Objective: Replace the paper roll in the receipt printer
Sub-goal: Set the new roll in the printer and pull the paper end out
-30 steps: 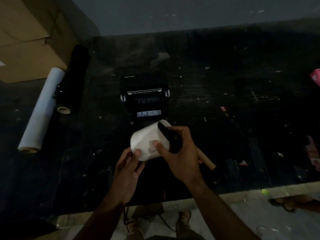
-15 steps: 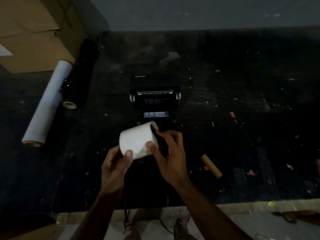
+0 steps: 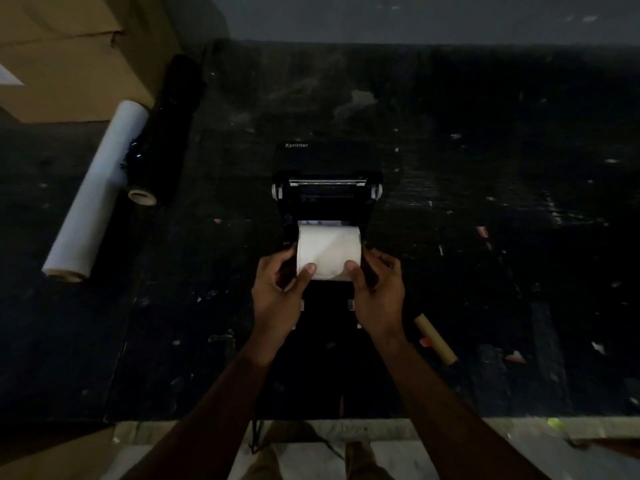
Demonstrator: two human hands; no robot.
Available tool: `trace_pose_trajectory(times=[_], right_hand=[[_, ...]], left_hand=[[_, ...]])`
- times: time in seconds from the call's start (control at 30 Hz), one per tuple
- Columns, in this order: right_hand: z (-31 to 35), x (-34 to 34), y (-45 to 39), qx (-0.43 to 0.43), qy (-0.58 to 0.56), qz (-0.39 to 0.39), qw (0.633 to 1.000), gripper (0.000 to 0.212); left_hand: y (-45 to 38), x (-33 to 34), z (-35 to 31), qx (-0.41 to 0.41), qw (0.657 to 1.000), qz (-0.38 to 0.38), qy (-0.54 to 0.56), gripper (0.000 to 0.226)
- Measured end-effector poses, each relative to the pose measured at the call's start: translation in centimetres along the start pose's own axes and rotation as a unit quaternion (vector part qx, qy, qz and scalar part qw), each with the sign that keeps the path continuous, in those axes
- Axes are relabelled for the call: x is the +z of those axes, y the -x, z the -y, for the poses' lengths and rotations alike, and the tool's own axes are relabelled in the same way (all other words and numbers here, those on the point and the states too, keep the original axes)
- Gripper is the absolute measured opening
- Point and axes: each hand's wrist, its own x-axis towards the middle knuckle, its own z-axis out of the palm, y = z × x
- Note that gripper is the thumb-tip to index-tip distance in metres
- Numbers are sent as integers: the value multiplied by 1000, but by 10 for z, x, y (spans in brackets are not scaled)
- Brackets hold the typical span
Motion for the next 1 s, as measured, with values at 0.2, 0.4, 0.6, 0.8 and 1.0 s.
trace_pose_trajectory(times=[0.2,0.4,0.6,0.8,1.0], right_hand=[[-17,10,-3,20,11,10,1000,37],[-19,15,-11,12,19,16,1000,38],[-21,16,-14,5,41,22,999,37],[-20,16,-12,6,49,17,999,35],[-21,15,-12,16,56,18,998,35]], left_hand=[[-1,1,11,-3,999,9,-40,40],[-5,0,11,14,997,17,-68,37],[-11,-6,12,29,994,20,-101,40],[-15,-10,10,24,991,40,-126,39],[-10,-9,19,34,987,28,-157,42]])
